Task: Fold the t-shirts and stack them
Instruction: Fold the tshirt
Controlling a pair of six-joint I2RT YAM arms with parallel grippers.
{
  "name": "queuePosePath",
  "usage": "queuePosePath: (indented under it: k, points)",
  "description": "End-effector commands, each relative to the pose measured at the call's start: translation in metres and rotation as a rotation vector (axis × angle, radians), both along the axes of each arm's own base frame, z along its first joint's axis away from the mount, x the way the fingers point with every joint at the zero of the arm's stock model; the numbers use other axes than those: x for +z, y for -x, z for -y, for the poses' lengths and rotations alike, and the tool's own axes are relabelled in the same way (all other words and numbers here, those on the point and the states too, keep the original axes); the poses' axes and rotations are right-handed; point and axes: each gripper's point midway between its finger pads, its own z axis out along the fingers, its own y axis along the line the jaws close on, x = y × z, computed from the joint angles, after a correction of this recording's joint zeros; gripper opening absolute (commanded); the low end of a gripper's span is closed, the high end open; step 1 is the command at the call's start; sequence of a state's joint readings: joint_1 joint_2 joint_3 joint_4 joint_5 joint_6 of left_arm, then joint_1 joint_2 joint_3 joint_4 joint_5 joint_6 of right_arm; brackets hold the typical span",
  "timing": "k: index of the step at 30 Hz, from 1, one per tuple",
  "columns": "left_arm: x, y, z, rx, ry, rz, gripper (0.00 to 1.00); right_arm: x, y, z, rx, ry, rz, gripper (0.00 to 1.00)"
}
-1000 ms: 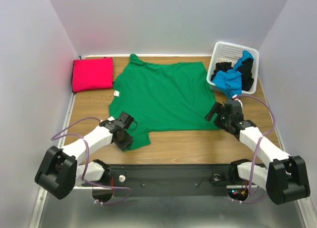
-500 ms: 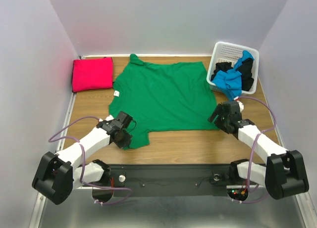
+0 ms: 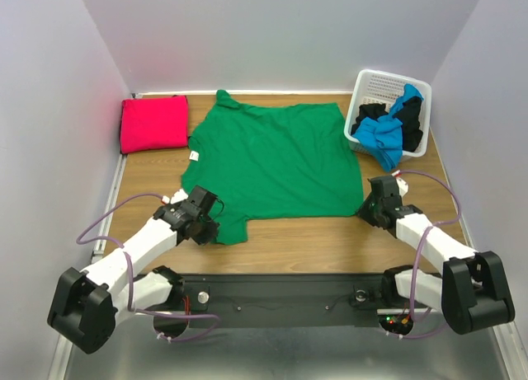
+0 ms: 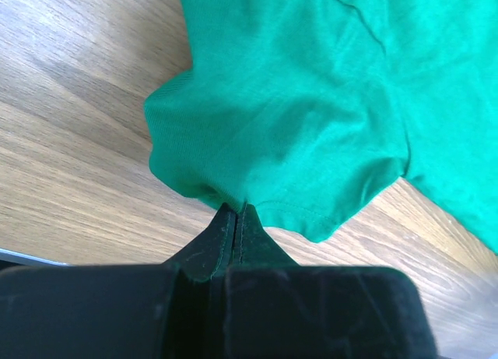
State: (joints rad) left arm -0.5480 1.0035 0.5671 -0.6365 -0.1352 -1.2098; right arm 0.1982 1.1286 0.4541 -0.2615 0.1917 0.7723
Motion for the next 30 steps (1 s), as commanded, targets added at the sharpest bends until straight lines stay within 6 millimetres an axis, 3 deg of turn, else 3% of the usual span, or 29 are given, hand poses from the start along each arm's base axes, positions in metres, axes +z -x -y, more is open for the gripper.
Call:
queuePosePath:
  k: [1, 4, 11, 16, 22, 25, 30]
  points:
    - [0.004, 0.001, -0.004, 0.011, -0.003, 0.026, 0.00, 0.000, 0.005, 0.001, -0.013, -0.001, 0.010, 0.22]
    - [0.005, 0.004, -0.005, 0.011, 0.008, 0.030, 0.00, 0.000, 0.008, -0.004, 0.001, -0.027, 0.014, 0.01]
    - [0.012, 0.012, -0.001, -0.002, 0.058, 0.039, 0.00, 0.010, 0.023, -0.009, 0.038, -0.061, 0.022, 0.00]
    - [0.016, 0.021, 0.004, -0.002, 0.134, 0.056, 0.00, 0.007, 0.047, -0.003, 0.007, -0.064, -0.028, 0.00]
    - [0.036, 0.028, -0.001, 0.014, 0.154, 0.089, 0.00, 0.016, 0.051, -0.015, 0.027, -0.134, -0.011, 0.00]
    - [0.037, 0.026, -0.001, 0.018, 0.163, 0.101, 0.00, 0.018, 0.052, -0.018, 0.038, -0.151, -0.005, 0.00]
    - [0.047, 0.005, 0.013, -0.019, 0.178, 0.157, 0.00, 0.033, 0.039, -0.011, 0.022, -0.107, 0.037, 0.00]
